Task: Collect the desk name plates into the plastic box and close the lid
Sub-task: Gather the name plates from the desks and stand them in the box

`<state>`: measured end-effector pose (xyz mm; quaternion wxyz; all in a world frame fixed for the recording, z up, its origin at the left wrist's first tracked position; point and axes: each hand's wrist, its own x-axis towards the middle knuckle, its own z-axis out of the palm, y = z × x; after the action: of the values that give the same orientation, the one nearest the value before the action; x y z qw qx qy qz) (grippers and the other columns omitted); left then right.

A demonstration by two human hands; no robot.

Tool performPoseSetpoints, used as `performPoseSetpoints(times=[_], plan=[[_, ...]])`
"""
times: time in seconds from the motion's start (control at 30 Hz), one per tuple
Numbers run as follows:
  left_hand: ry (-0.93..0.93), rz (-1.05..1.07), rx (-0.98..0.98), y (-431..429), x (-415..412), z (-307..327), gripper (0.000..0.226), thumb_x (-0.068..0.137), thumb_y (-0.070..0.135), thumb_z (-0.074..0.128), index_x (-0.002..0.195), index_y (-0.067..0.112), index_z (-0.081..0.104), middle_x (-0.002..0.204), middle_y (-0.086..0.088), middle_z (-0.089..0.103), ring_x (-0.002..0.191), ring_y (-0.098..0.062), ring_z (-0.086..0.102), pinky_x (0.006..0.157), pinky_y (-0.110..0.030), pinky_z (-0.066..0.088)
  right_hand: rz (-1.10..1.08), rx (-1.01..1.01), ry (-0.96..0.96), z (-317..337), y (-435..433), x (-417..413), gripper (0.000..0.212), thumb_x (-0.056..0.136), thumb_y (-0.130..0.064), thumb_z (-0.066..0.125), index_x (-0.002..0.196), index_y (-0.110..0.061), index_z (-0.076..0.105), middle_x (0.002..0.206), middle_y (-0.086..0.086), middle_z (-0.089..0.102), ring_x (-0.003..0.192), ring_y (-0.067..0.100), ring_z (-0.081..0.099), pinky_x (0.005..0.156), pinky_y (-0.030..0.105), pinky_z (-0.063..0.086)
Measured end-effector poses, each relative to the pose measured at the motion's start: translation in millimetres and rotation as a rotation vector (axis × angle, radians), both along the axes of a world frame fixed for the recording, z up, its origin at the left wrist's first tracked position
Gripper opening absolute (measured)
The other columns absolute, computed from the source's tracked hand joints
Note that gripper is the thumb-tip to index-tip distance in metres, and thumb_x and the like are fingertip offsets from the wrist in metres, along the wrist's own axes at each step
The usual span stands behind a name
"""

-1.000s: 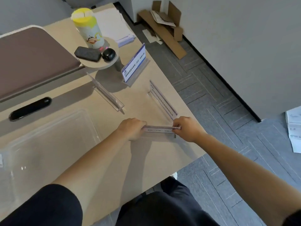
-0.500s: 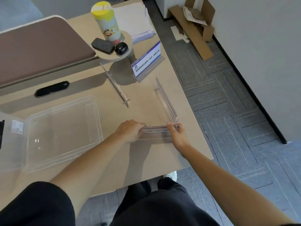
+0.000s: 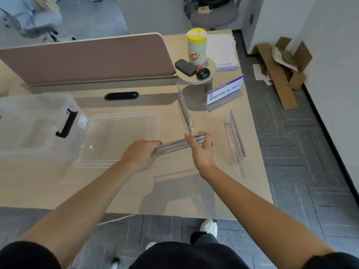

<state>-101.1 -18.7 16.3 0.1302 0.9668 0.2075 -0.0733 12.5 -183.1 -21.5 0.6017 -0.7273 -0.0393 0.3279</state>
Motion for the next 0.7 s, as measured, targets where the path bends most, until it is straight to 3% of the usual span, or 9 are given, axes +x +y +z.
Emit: performPoseSetpoints(times=[0.13,0.2,0.3,0.33,0.4,0.53,0.63,0.7], plan=[[-0.131,0.14,-0.089,26,-56,18,0.022,0.097,0.032,0.054,0.085,0.014,0.06,0.067,-0.003,0.057,0.066,-0.03,0.055,0.058,-0.037,0.046,0.056,0.096,-0.044,27,54,-21,0.077,0.06,-0.074,0.07,0.123,-0.041,0.041,0.135,0.0,0.034,0.12,0.026,0.051,0.104,0.05,0.047],[-0.231,0.19,-0.19,40,-93,25,0.013,0.097,0.025,0.054,0.098,0.016,0.064,0.074,-0.001,0.063,0.066,-0.024,0.058,0.059,-0.033,0.048,0.083,0.125,-0.083,39,81,-36,0.068,0.063,-0.071,0.071,0.12,-0.043,0.047,0.131,-0.003,0.04,0.119,0.026,0.053,0.102,0.051,0.048],[-0.411,0.286,-0.45,61,-154,38,0.035,0.095,0.013,0.056,0.128,0.026,0.059,0.108,0.011,0.066,0.092,-0.005,0.064,0.077,-0.012,0.051,0.121,0.174,-0.13,61,118,-70,0.045,0.081,-0.053,0.072,0.116,-0.045,0.046,0.127,-0.003,0.046,0.114,0.028,0.056,0.095,0.051,0.053],[-0.454,0.306,-0.547,68,-173,43,0.043,0.094,0.012,0.058,0.131,0.032,0.056,0.115,0.013,0.064,0.103,-0.003,0.063,0.085,-0.018,0.053,0.139,0.184,-0.133,67,131,-81,0.046,0.085,-0.047,0.072,0.121,-0.041,0.043,0.13,-0.001,0.046,0.112,0.029,0.058,0.091,0.05,0.054],[-0.515,0.283,-0.665,81,-209,56,0.059,0.09,0.009,0.063,0.131,0.049,0.048,0.12,0.017,0.063,0.111,0.001,0.06,0.088,-0.027,0.055,0.165,0.181,-0.144,81,156,-107,0.048,0.088,-0.042,0.07,0.125,-0.037,0.041,0.13,0.001,0.048,0.106,0.028,0.061,0.088,0.051,0.056],[-0.568,0.16,-0.647,110,-267,72,0.077,0.088,0.001,0.063,0.13,0.061,0.04,0.13,0.027,0.055,0.119,0.005,0.055,0.087,-0.021,0.054,0.22,0.162,-0.167,109,203,-153,0.043,0.088,-0.042,0.069,0.124,-0.028,0.05,0.111,-0.003,0.057,0.093,0.028,0.06,0.086,0.053,0.056],[-0.577,0.126,-0.535,136,-298,72,0.06,0.087,0.002,0.067,0.126,0.047,0.058,0.134,0.025,0.054,0.12,0.004,0.054,0.097,-0.023,0.05,0.272,0.158,-0.23,127,233,-180,0.035,0.089,-0.04,0.068,0.115,-0.019,0.056,0.096,-0.005,0.058,0.084,0.026,0.056,0.084,0.055,0.056],[-0.582,0.117,-0.474,153,-311,70,0.049,0.085,0.005,0.072,0.117,0.041,0.066,0.131,0.028,0.054,0.121,0.011,0.05,0.105,-0.016,0.04,0.295,0.162,-0.264,135,254,-195,0.031,0.089,-0.039,0.067,0.111,-0.019,0.058,0.096,-0.004,0.06,0.084,0.024,0.056,0.083,0.054,0.057]])
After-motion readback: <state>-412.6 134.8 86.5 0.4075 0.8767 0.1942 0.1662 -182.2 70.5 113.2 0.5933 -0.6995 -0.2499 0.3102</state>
